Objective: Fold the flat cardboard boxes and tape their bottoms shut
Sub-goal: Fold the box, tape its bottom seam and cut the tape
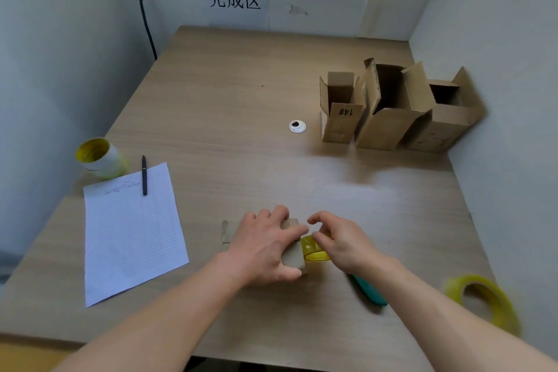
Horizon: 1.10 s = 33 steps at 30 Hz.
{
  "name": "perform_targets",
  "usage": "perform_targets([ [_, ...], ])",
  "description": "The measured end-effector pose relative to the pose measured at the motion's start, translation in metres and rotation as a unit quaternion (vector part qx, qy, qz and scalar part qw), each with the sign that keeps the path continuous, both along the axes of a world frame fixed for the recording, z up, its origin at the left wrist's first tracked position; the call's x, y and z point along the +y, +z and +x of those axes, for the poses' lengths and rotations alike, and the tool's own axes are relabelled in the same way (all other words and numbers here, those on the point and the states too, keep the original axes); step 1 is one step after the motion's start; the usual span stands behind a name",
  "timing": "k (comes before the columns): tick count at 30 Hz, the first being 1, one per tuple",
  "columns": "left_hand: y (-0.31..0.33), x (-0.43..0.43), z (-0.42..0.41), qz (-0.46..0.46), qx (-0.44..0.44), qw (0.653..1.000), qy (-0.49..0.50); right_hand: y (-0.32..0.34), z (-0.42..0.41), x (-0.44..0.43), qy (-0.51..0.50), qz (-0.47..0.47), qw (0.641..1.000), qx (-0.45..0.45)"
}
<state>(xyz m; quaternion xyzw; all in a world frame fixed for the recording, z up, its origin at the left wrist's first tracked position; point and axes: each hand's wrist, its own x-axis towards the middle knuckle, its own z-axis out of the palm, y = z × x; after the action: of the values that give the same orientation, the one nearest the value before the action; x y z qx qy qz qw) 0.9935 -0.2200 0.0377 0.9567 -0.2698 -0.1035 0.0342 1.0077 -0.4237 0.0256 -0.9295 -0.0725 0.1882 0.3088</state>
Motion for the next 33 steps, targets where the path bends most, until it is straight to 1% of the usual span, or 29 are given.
perform_targets([
  [2, 0.002, 0.001, 0.002, -0.002, -0.016, 0.999, -0.030, -0.001, -0.003, -0.001, -0.014, 0.012, 0.999, 0.030],
  [4, 0.008, 0.003, 0.006, -0.004, 0.021, 0.999, -0.046, -0.003, -0.008, -0.002, -0.021, 0.031, 0.997, 0.070],
  [6, 0.014, 0.004, 0.012, 0.000, 0.067, 0.996, -0.061, -0.005, -0.014, 0.000, -0.045, 0.079, 0.989, 0.118],
  [8, 0.015, 0.004, 0.015, 0.003, 0.083, 0.993, -0.081, -0.006, -0.019, 0.005, -0.057, 0.104, 0.983, 0.140],
  [10, 0.010, 0.006, 0.016, -0.009, 0.098, 0.992, -0.085, -0.005, -0.021, 0.010, -0.034, 0.069, 0.989, 0.124],
  [12, 0.003, 0.011, 0.014, -0.040, 0.100, 0.991, -0.076, -0.003, -0.022, 0.015, -0.015, 0.036, 0.993, 0.107],
  [17, -0.010, 0.019, 0.014, -0.106, 0.084, 0.990, -0.036, -0.003, -0.022, 0.024, -0.020, 0.066, 0.990, 0.119],
  [20, -0.014, 0.022, 0.020, -0.123, 0.080, 0.989, -0.009, -0.007, -0.019, 0.029, -0.014, 0.073, 0.989, 0.129],
  [23, -0.020, 0.031, 0.030, -0.132, 0.085, 0.987, 0.029, -0.009, -0.015, 0.038, -0.031, 0.100, 0.982, 0.154],
  [27, -0.026, 0.029, 0.043, -0.171, 0.109, 0.978, 0.049, -0.008, -0.007, 0.043, -0.052, 0.076, 0.985, 0.143],
  [30, -0.027, 0.028, 0.047, -0.195, 0.118, 0.972, 0.065, -0.007, -0.001, 0.045, -0.063, 0.084, 0.984, 0.144],
  [33, -0.025, 0.026, 0.051, -0.225, 0.133, 0.961, 0.087, 0.000, 0.003, 0.044, -0.054, 0.063, 0.988, 0.128],
])
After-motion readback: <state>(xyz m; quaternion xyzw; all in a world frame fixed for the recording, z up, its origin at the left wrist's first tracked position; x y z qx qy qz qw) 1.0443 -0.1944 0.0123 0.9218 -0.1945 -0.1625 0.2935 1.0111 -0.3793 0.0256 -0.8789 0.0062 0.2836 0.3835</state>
